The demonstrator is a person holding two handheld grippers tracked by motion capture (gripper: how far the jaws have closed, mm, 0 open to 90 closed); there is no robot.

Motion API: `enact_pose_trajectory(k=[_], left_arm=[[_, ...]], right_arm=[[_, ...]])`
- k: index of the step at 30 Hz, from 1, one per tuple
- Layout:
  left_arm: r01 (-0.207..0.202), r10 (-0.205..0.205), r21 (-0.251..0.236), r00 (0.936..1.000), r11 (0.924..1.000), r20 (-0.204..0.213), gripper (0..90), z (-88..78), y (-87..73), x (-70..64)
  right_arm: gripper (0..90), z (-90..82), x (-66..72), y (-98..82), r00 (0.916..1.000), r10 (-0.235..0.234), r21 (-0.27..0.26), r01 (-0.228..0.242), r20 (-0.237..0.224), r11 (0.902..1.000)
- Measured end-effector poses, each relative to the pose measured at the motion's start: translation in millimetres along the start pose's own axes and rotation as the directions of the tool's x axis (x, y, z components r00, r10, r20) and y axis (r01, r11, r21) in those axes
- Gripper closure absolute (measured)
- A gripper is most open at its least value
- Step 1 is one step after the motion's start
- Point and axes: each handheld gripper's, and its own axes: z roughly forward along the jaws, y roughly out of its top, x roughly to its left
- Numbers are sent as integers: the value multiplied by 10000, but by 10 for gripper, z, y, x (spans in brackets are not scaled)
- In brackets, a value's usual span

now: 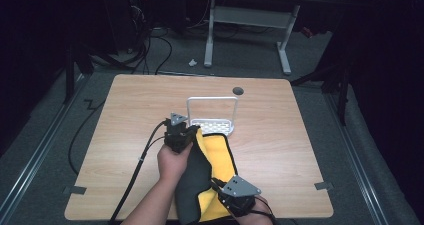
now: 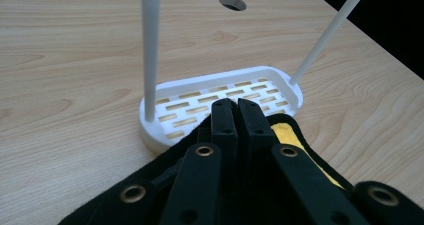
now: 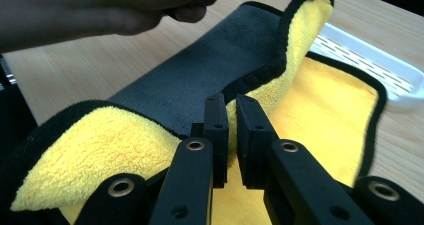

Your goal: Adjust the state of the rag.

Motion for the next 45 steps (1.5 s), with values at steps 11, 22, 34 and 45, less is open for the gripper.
enact_pose_trajectory(k=[11, 22, 34, 45], left_arm=[[-143, 140, 144, 9996, 9998, 227, 864, 154, 45, -200], [-126, 111, 328, 9988, 9994, 467, 862, 328, -17, -356], [-184, 160, 188, 9930, 9997, 1171, 625, 288, -90, -389], [-333, 303, 362, 9963, 9988, 806, 638, -22, -410, -59]], right_arm=[[847, -119, -183, -151, 9985, 444, 205, -451, 331, 9988], [846, -205, -269, -322, 9953, 798, 522, -826, 551, 9952], [611, -316, -455, -406, 9741, 1738, -162, -1733, 1450, 9847], [603, -171, -432, -462, 9797, 1606, 353, -1658, 1198, 9855]])
